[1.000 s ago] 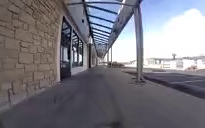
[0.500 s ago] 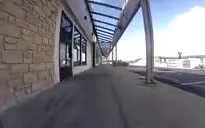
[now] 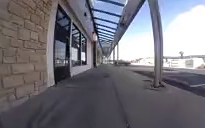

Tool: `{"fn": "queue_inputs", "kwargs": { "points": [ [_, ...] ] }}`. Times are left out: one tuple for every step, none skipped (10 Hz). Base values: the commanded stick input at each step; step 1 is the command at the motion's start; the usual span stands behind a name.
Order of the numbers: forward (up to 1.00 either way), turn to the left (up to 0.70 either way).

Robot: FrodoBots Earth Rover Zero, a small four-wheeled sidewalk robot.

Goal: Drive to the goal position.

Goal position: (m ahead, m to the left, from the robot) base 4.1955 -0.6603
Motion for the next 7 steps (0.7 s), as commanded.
{"fn": "queue_inputs", "kwargs": {
  "points": [
    [0.85, 0.00],
    [0.85, 0.00],
    [0.85, 0.00],
    [0.85, 0.00],
    [0.85, 0.00],
    [0.85, 0.00],
    [0.85, 0.00]
  ]
}}
